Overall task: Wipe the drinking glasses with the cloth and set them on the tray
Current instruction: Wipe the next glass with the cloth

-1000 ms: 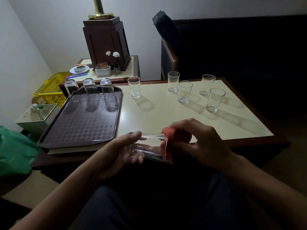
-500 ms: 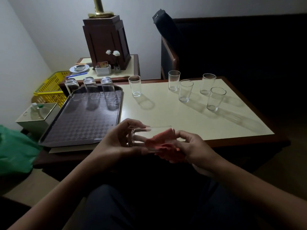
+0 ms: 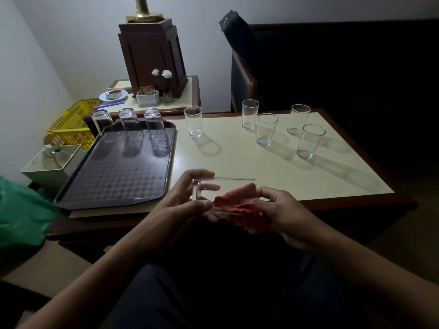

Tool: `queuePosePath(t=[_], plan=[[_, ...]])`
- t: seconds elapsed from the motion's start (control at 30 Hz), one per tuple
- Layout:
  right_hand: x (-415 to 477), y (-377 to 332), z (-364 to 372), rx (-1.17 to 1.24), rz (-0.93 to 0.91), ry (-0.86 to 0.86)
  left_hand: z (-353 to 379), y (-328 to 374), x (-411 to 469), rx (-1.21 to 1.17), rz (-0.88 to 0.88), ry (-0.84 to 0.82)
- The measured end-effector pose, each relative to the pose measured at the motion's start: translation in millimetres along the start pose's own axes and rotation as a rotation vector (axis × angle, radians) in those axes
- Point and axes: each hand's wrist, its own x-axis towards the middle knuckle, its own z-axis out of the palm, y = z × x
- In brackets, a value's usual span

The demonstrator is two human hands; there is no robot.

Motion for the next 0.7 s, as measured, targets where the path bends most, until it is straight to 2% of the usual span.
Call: queuePosePath(t=[0.03, 0.1, 0.2, 0.27, 0.37, 0.43, 0.47, 0.53, 0.6, 0.67, 0.7], plan=[[1, 3, -1, -0.062, -0.068, 0.021, -1, 2, -1, 0.051, 0.005, -0.016], [-2, 6, -4, -0.294, -0.358, 0.091, 2, 5, -1, 0.094, -0.053, 0.009], [-9, 3, -8, -0.595, -0.696, 0.145, 8, 0, 2, 0.131, -0.277, 0.036], [-7, 4, -10, -0.596, -0.682, 0.138, 10, -1, 2, 0.103, -0.294, 0.006], [0, 3, -7, -0.284, -0.349, 0.072, 6, -2, 3, -0.068, -0.095, -0.002], [0, 5, -6, -0.168, -0.255, 0.05, 2, -1, 3, -0.102, -0.024, -0.048], [-1, 4, -7, -0.259, -0.327, 0.084, 1, 0, 4, -0.094, -0.028, -0.051], [-7, 3, -6, -0.535, -0.584, 0.154, 1, 0, 5, -0.04, -0.137, 0.016], [-11, 1, -3, -0.642, -0.806, 0.148, 4, 0, 5, 0.063, -0.279, 0.032], [-11, 0, -2, -0.647, -0.844, 0.141, 8, -1, 4, 0.035, -0.325, 0.002], [-9, 2, -3, -0.616, -0.782, 0.145, 8, -1, 4, -0.029, -0.283, -0.015]])
